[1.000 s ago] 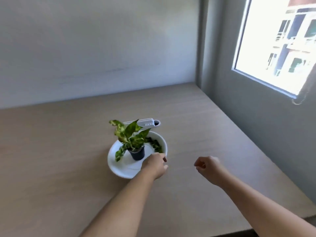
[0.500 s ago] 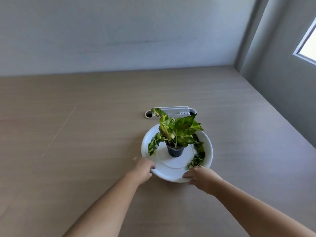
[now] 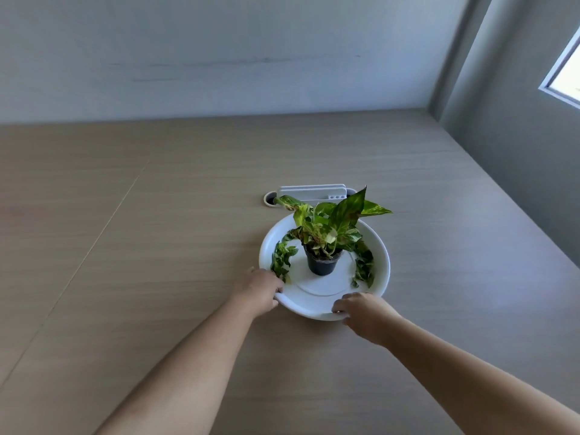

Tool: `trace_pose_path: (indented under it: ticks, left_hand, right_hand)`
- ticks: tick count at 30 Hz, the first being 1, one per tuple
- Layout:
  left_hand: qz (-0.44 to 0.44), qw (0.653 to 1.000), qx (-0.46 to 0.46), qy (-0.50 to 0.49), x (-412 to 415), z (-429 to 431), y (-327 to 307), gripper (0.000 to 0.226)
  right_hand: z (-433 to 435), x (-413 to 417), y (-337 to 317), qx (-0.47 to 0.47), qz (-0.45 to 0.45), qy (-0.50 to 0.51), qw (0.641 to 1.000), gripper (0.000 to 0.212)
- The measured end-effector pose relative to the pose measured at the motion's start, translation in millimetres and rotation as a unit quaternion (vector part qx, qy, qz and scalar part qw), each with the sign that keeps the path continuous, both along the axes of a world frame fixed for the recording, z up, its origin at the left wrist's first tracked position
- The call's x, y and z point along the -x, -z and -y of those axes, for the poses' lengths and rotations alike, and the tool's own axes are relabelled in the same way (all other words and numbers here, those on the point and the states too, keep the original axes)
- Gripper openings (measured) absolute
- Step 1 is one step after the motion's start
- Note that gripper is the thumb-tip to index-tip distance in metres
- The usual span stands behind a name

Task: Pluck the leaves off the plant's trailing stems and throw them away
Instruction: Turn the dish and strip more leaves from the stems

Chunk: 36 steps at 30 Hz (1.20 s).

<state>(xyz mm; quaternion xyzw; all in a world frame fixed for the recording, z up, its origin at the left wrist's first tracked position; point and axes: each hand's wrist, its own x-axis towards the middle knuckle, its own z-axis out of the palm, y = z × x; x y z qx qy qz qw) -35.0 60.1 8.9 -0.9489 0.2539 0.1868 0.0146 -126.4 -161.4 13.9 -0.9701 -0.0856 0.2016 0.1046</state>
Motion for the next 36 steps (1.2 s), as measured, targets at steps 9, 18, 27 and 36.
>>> trace_pose_path:
  ticks: [9,18,27,36]
  left_hand:
    - [0.006,0.998,0.067,0.016,23,20,5,0.044]
    - [0.016,0.996,0.078,-0.036,20,9,-13,0.024]
    - [-0.022,0.998,0.056,-0.009,16,21,-14,0.057]
    - [0.006,0.997,0.065,0.033,33,30,-8,0.025]
  right_hand:
    - [44,-5,-11,0.119,0.023,-0.007,0.993,0.069]
    - [34,1,8,0.034,0.047,-0.005,0.998,0.029]
    - [30,11,1,0.024,0.090,0.005,0.996,0.072]
    - [58,2,2,0.040,0.073,0.010,0.997,0.030]
